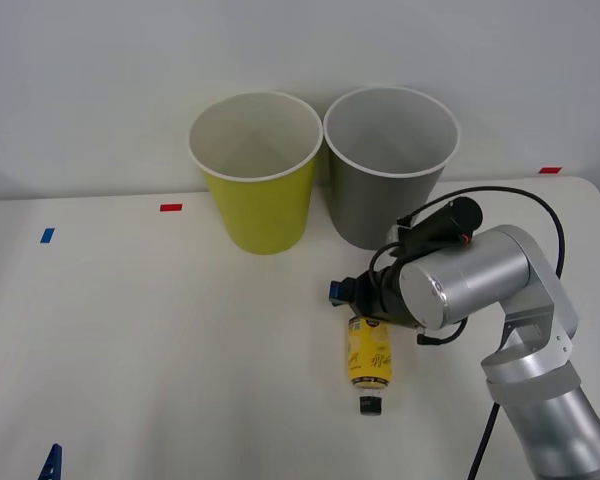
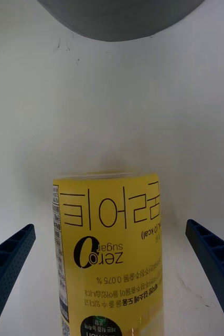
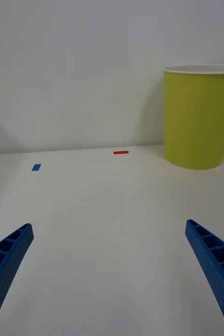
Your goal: Put cans in the gray bin and PET bottles in the light green bin.
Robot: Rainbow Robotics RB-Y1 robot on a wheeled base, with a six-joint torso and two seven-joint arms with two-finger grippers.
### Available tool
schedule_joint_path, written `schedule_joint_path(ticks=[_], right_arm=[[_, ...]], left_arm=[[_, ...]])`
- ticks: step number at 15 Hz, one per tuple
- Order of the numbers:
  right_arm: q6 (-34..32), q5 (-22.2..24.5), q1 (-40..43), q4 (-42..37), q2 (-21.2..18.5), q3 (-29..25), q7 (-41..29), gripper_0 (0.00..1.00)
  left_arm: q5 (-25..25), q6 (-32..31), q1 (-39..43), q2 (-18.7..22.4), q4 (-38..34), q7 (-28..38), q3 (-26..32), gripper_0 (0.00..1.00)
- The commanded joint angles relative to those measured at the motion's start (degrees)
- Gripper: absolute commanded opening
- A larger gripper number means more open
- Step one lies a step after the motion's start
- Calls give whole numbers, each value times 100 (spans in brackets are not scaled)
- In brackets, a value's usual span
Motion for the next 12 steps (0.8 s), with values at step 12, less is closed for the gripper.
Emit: schedule_joint_path(ticks=[12], right_arm=[[105,815,-158,394,398,61,83,100]], left_arm=[[0,0,0,0,0,0,0,100]])
